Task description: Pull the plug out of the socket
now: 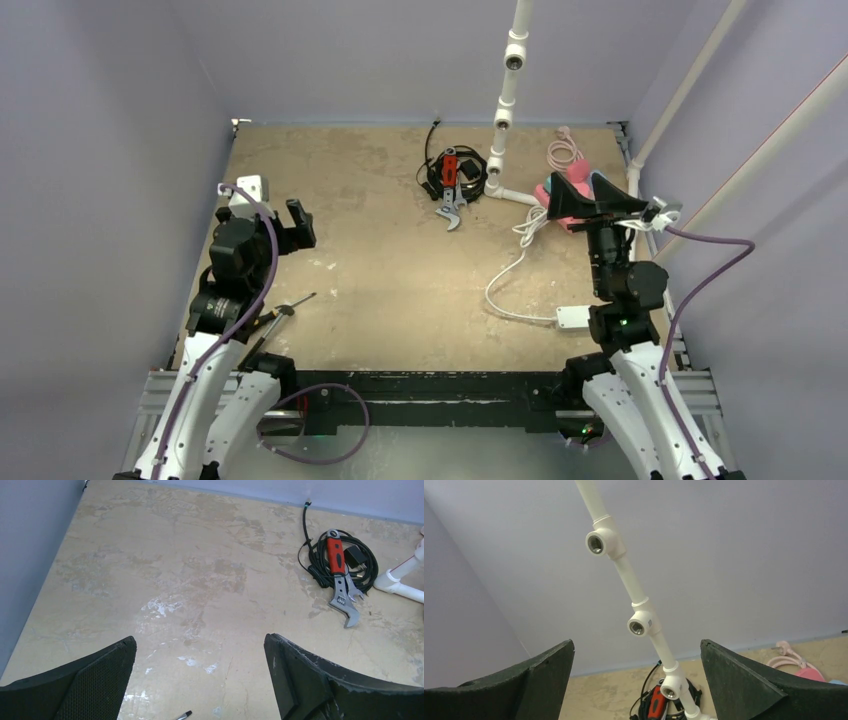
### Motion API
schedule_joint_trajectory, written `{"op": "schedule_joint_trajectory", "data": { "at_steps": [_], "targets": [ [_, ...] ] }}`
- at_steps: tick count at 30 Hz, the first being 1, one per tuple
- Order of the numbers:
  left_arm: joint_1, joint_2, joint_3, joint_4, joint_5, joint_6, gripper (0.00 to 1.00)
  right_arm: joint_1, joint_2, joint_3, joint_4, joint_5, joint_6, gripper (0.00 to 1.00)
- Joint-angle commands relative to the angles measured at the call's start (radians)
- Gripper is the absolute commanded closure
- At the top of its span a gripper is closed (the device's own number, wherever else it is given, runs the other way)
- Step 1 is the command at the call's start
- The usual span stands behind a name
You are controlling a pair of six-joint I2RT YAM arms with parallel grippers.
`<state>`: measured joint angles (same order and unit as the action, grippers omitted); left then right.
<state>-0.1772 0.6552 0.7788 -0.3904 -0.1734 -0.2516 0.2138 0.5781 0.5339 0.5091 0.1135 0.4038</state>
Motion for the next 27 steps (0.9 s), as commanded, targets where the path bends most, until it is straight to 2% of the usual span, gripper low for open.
{"op": "schedule_joint_trajectory", "data": {
  "at_steps": [1, 10, 13, 15, 22, 27],
  "targets": [
    [0.004, 0.001, 0.021, -0.004, -0.052, -0.024, 0.01, -0.003, -0.003, 0.003, 0.021, 0.029, 0.009, 0.01],
    [0.004, 0.004, 0.021, -0.008, -0.034, -0.021, 0.01, -0.003, 0.023, 0.037, -0.051, 0.111, 0.052, 0.01],
    [0.004, 0.010, 0.021, -0.007, -0.020, -0.019, 0.01, -0.002, 0.020, 0.051, -0.092, 0.206, 0.101, 0.01],
    [0.004, 0.016, 0.019, -0.008, -0.012, -0.020, 0.01, -0.003, 0.030, 0.065, -0.094, 0.164, 0.074, 0.01],
    [0.000, 0.015, 0.015, -0.015, 0.015, -0.020, 0.01, -0.003, 0.243, 0.219, -0.287, 0.037, 0.029, 0.01],
    [-0.003, 0.012, 0.015, -0.016, 0.030, -0.019, 0.01, -0.002, 0.383, 0.273, -0.443, 0.156, 0.119, 0.01]
  ]
}}
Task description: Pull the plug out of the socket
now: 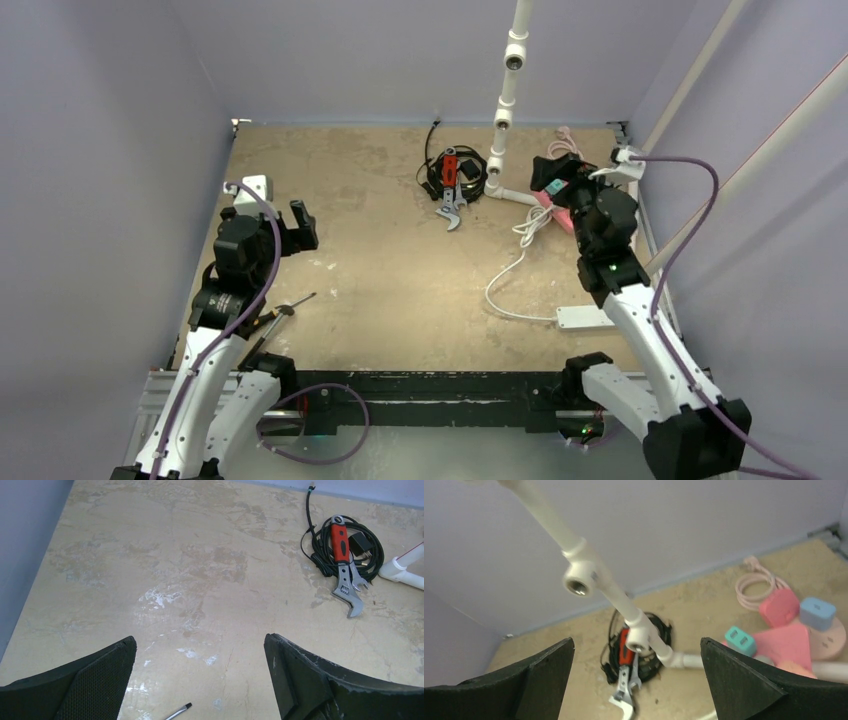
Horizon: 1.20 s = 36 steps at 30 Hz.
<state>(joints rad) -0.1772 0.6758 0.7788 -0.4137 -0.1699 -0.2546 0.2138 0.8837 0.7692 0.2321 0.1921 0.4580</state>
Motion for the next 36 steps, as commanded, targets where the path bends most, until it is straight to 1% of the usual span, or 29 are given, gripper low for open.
{"op": "schedule_joint_trajectory", "data": {
  "at_steps": [1, 8, 10, 16, 22, 24, 26, 30, 33, 36],
  "targets": [
    [-0.004, -0.011, 0.014, 0.007, 0.028, -0.016, 0.01, -0.002, 0.099, 0.032, -0.189, 0.111, 0.089, 0.01],
    [-0.023, -0.013, 0.012, 0.007, 0.036, -0.014, 0.01, -0.001, 0.237, 0.009, -0.230, 0.286, 0.238, 0.01],
    [-0.026, -0.012, 0.010, 0.007, 0.039, -0.012, 0.01, -0.001, 0.280, 0.000, -0.210, 0.311, 0.263, 0.01],
    [-0.034, -0.006, 0.008, 0.011, 0.043, -0.009, 0.01, -0.003, 0.413, 0.003, -0.137, 0.180, 0.229, 0.01],
    [-0.038, 0.004, 0.004, 0.020, 0.092, -0.002, 0.01, -0.003, 0.449, -0.019, -0.125, 0.178, 0.190, 0.01],
    [-0.038, 0.005, 0.002, 0.027, 0.133, 0.004, 0.01, -0.002, 0.479, -0.022, -0.106, 0.123, 0.167, 0.01],
    [-0.039, 0.005, -0.002, 0.036, 0.162, 0.009, 0.01, -0.003, 0.513, -0.020, -0.105, 0.111, 0.165, 0.02],
    [-0.043, 0.013, -0.008, 0.041, 0.165, 0.012, 0.01, -0.002, 0.550, -0.016, -0.101, 0.118, 0.173, 0.03],
    [-0.047, 0.024, -0.006, 0.041, 0.165, 0.011, 0.01, -0.001, 0.557, -0.022, -0.090, 0.096, 0.163, 0.11],
    [-0.048, 0.028, -0.006, 0.041, 0.165, 0.011, 0.01, -0.002, 0.556, -0.031, -0.070, 0.069, 0.147, 0.21]
  ]
}}
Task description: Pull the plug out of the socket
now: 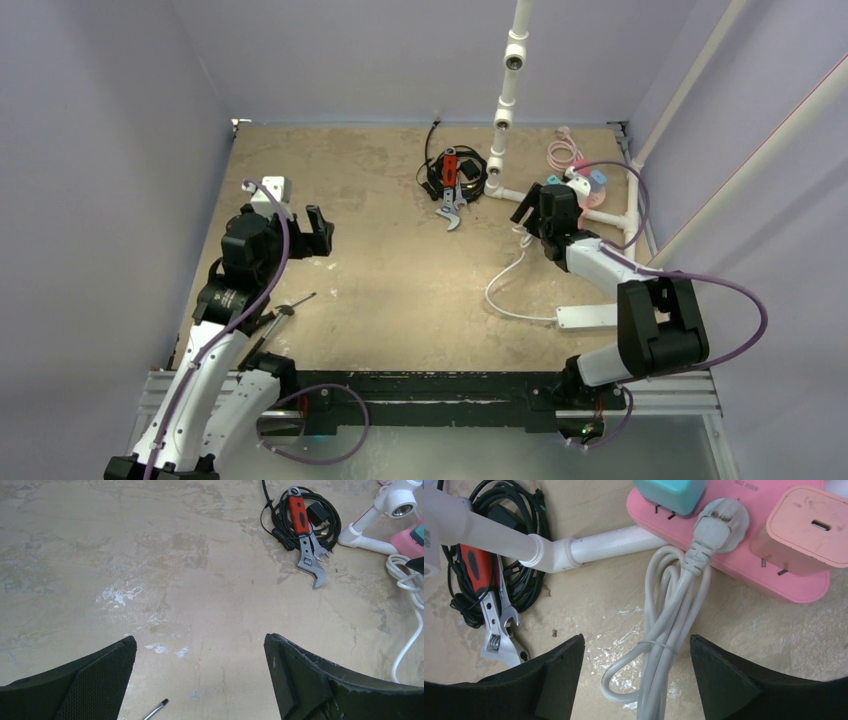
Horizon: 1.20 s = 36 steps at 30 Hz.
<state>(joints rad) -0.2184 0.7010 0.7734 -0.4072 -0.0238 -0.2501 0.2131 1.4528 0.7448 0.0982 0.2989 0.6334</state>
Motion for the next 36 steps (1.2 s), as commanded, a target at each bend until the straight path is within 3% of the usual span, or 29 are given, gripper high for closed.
{"op": "schedule_joint_trajectory", "data": {
  "at_steps": [1, 8, 14, 17, 21, 22, 36],
  "targets": [
    [-0.007, 0.003, -0.001, 0.035, 0.019, 0.006, 0.01, -0.001, -0.013, -0.010, 0.068, -0.042, -0.031, 0.23],
    [-0.009, 0.005, -0.002, 0.036, 0.019, 0.006, 0.01, 0.001, 0.028, -0.018, 0.084, -0.051, -0.030, 0.30],
    [-0.019, 0.006, -0.002, 0.036, 0.019, 0.006, 0.01, 0.035, 0.058, -0.011, 0.060, 0.037, 0.018, 0.36],
    [-0.022, 0.007, -0.002, 0.036, 0.019, 0.006, 0.01, 0.040, 0.087, -0.016, 0.073, 0.023, 0.018, 0.55],
    [-0.024, 0.006, -0.003, 0.036, 0.019, 0.006, 0.02, 0.052, 0.084, -0.027, 0.082, 0.010, 0.018, 0.96],
    [-0.024, 0.006, -0.003, 0.036, 0.019, 0.006, 0.02, 0.056, 0.076, -0.027, 0.078, 0.010, 0.019, 0.98],
    [-0.034, 0.019, -0.005, 0.036, 0.019, 0.003, 0.02, 0.247, -0.043, 0.017, -0.119, 0.144, 0.177, 1.00]
  ]
}}
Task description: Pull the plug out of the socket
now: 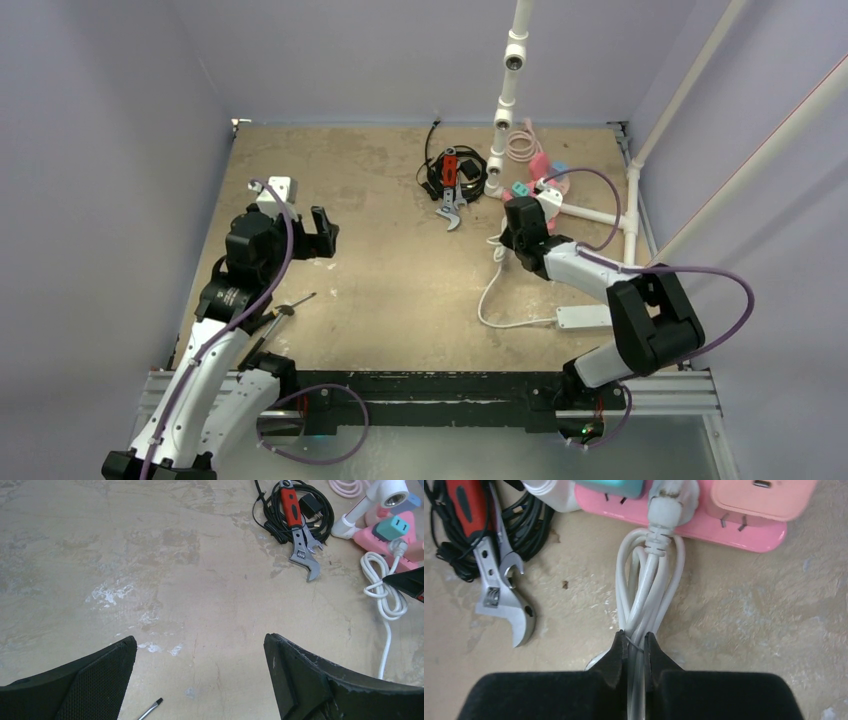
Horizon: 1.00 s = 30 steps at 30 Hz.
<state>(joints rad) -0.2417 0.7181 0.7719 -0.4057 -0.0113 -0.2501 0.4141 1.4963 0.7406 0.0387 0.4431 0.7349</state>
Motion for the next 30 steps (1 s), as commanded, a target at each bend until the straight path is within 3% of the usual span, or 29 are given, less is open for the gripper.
{"op": "schedule_joint_trajectory", "data": {
  "at_steps": [1, 15, 26, 30],
  "targets": [
    [-0.011, 0.003, -0.003, 0.034, 0.007, 0.003, 0.02, 0.045, -0.103, 0.022, -0.071, 0.009, 0.085, 1.00],
    [-0.016, 0.000, -0.003, 0.035, 0.007, 0.005, 0.02, 0.045, -0.283, 0.104, -0.224, 0.076, 0.124, 1.00],
    [-0.025, -0.005, -0.005, 0.033, 0.004, 0.004, 0.02, -0.030, -0.147, 0.232, -0.193, 0.182, 0.082, 1.00],
    [-0.030, -0.002, -0.005, 0.033, 0.004, 0.005, 0.02, -0.052, -0.126, 0.276, -0.185, 0.152, 0.037, 1.00]
  ]
}}
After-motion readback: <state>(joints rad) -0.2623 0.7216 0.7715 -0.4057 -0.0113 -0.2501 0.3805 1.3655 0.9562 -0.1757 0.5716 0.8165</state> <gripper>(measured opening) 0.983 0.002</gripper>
